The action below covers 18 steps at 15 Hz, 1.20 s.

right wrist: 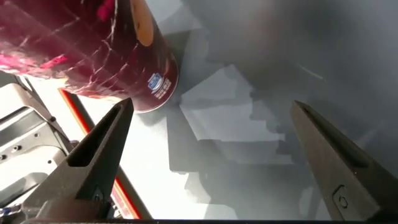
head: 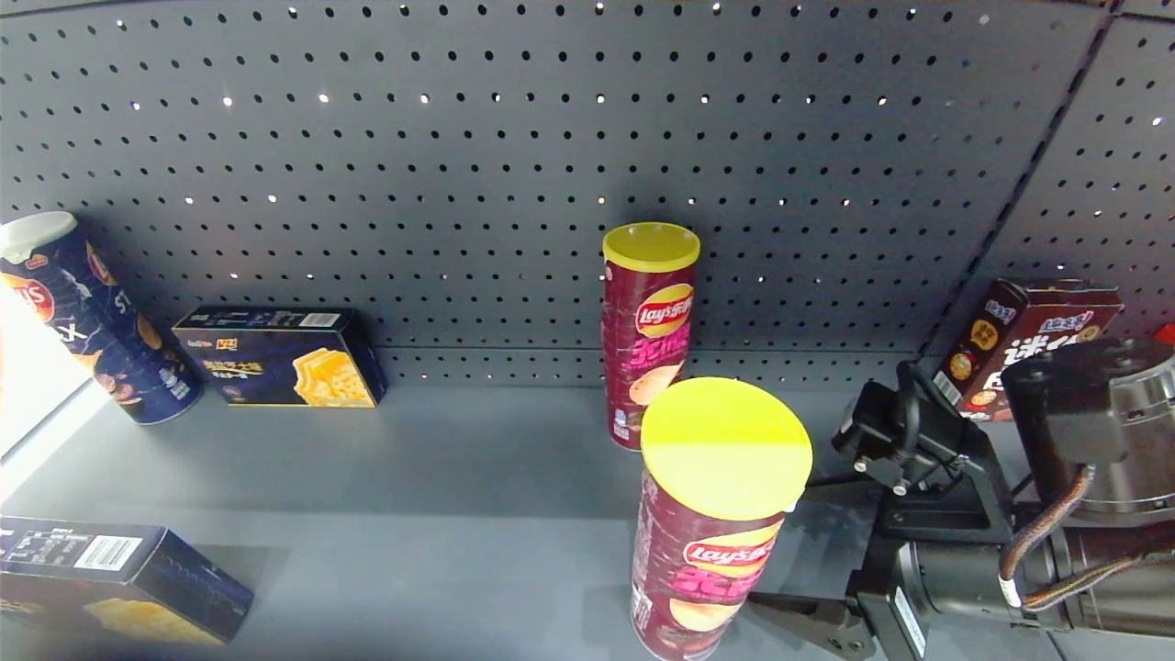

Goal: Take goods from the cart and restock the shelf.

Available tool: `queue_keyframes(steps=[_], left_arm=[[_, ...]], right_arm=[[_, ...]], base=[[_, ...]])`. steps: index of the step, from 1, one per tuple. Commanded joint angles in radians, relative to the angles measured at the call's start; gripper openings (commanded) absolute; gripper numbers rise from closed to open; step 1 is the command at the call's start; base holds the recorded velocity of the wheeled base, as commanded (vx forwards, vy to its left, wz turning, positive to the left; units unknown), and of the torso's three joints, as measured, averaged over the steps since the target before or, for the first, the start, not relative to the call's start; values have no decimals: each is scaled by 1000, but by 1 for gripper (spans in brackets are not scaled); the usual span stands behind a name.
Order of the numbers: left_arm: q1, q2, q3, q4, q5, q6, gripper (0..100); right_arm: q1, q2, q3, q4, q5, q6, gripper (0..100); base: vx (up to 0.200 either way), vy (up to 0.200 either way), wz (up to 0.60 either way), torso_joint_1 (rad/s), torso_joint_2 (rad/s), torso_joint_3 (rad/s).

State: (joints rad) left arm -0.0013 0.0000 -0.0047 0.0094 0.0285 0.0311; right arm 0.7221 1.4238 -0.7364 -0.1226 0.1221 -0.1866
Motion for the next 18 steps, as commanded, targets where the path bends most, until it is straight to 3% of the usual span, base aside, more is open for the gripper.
queue_keyframes(steps=[1, 18], left_arm=[[0, 2, 0, 0, 1, 1, 100], [0, 2, 0, 0, 1, -13, 100]], right_arm=[[0, 15, -9, 0, 1, -1, 100], [17, 44, -24, 0, -2, -1, 100]], base=[[0, 0, 0, 0, 0, 0], [0, 0, 0, 0, 0, 0]])
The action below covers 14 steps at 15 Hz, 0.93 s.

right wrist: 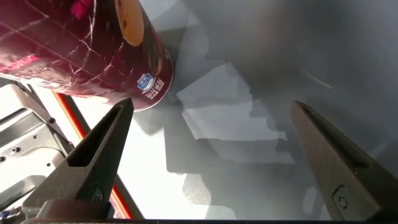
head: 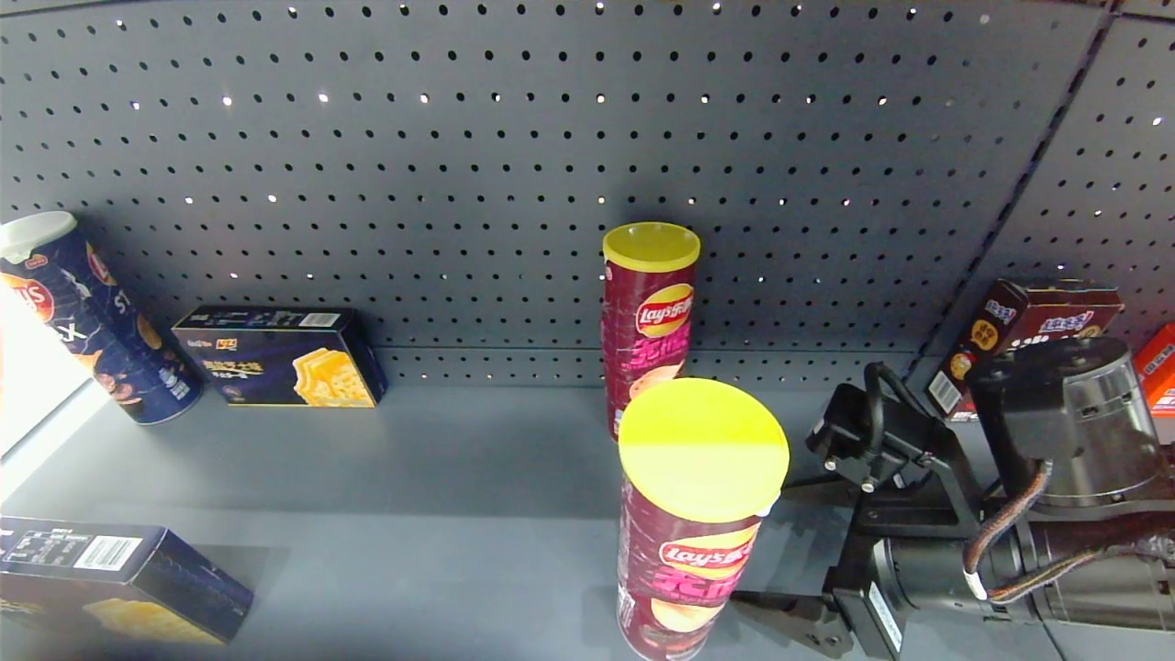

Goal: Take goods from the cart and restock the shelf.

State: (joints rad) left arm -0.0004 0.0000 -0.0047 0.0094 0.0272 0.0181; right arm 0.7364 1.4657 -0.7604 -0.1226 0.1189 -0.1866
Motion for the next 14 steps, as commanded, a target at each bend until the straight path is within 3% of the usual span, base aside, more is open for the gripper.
queue_keyframes(steps=[1, 14], left_arm=[[-1, 2, 0, 0, 0, 0, 100], [-1, 2, 0, 0, 0, 0, 100]], right_arm=[[5, 5, 0, 0, 1, -1, 100], [11, 8, -2, -2, 1, -1, 100]], base=[[0, 0, 0, 0, 0, 0], [0, 0, 0, 0, 0, 0]])
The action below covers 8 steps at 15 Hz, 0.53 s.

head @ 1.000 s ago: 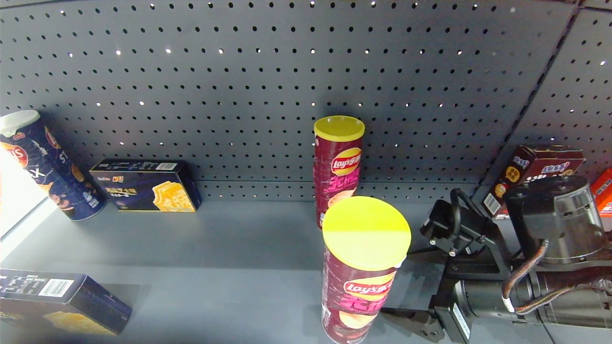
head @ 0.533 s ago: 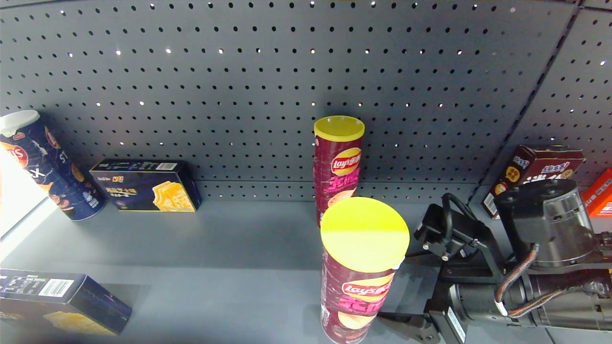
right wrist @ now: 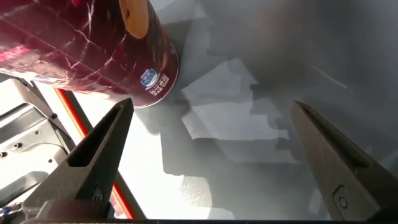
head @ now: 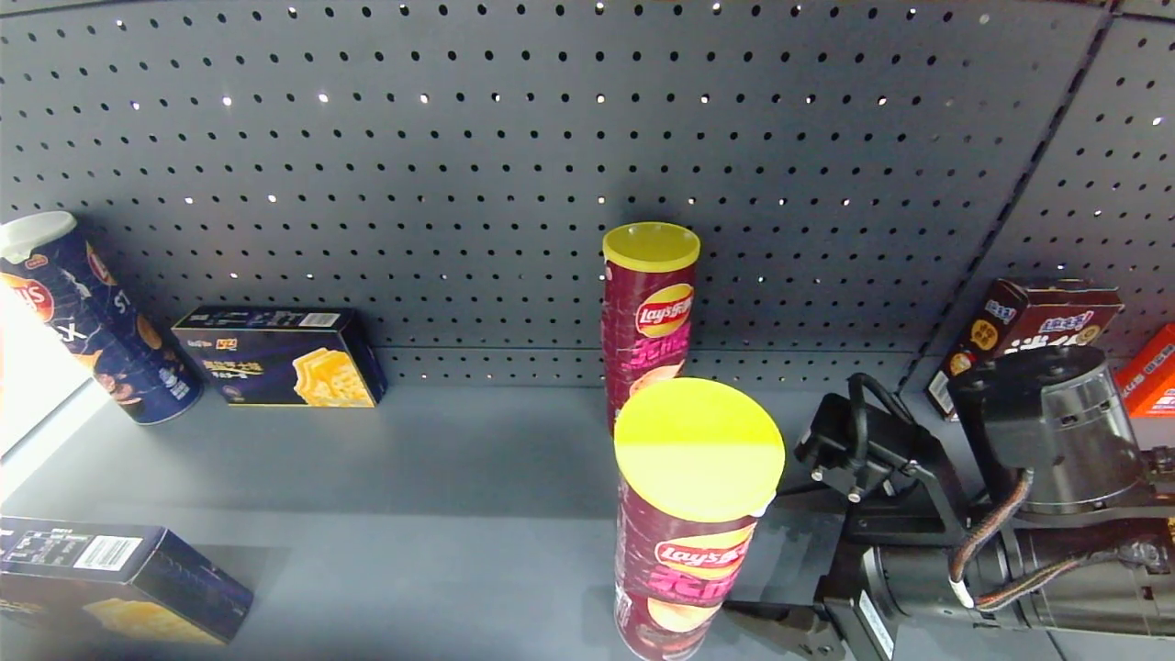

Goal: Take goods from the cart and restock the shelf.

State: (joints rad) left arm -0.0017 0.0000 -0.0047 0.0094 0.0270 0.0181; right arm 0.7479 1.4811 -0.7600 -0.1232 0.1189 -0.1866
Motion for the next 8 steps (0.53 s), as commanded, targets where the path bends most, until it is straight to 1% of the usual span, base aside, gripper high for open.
queue_keyframes(steps=[1, 8], left_arm=[[0, 2, 0, 0, 1, 0, 100], [0, 2, 0, 0, 1, 0, 100]], right_arm=[[1, -2, -5, -1, 1, -1, 100], [7, 18, -10, -1, 1, -1, 100]], base=[[0, 0, 0, 0, 0, 0], [0, 0, 0, 0, 0, 0]])
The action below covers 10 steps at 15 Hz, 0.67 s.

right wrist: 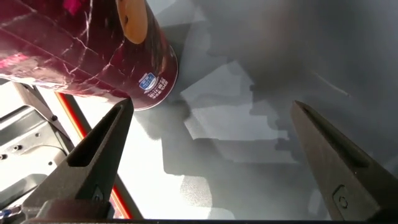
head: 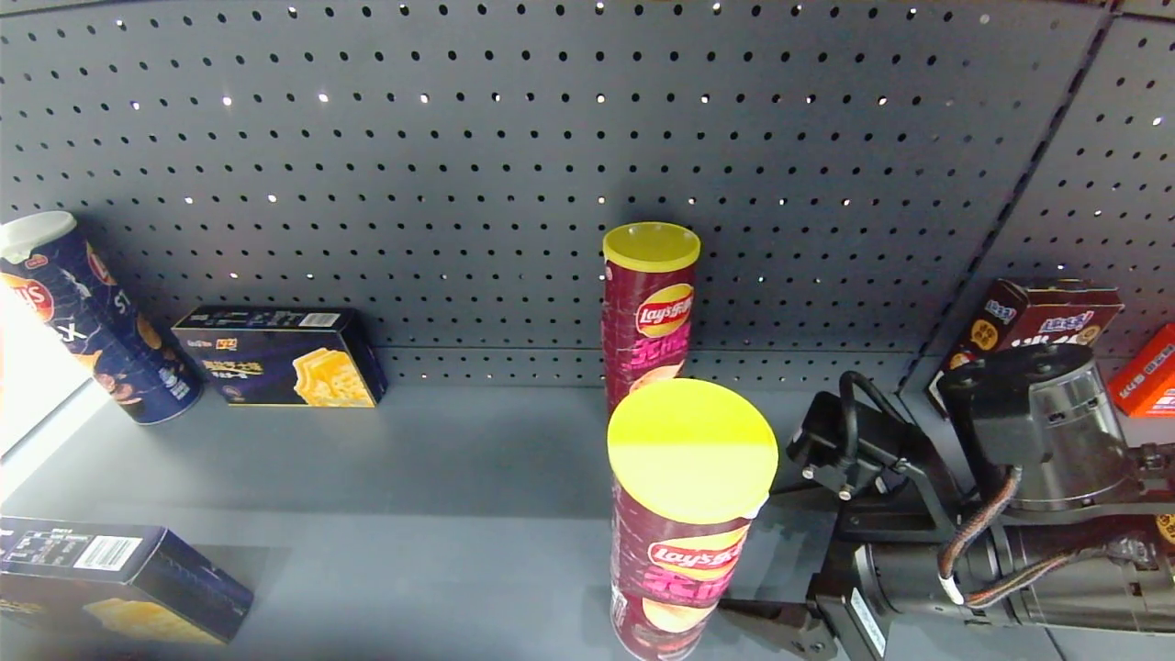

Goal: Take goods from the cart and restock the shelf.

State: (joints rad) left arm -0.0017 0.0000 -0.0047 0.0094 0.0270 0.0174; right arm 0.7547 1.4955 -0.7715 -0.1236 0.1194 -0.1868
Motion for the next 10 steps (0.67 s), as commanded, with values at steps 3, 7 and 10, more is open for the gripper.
queue_keyframes(steps=[3, 7, 10], left_arm=[[2, 2, 0, 0, 1, -1, 100], [0, 2, 0, 0, 1, -1, 100], [0, 2, 0, 0, 1, -1, 100]], right_arm=[[-17, -15, 8, -28, -1, 1, 100], [-115, -141, 6, -71, -14, 1, 100], [-264, -319, -6, -82, -21, 1, 100]], base=[[0, 0, 0, 0, 0, 0], [0, 0, 0, 0, 0, 0], [0, 0, 0, 0, 0, 0]])
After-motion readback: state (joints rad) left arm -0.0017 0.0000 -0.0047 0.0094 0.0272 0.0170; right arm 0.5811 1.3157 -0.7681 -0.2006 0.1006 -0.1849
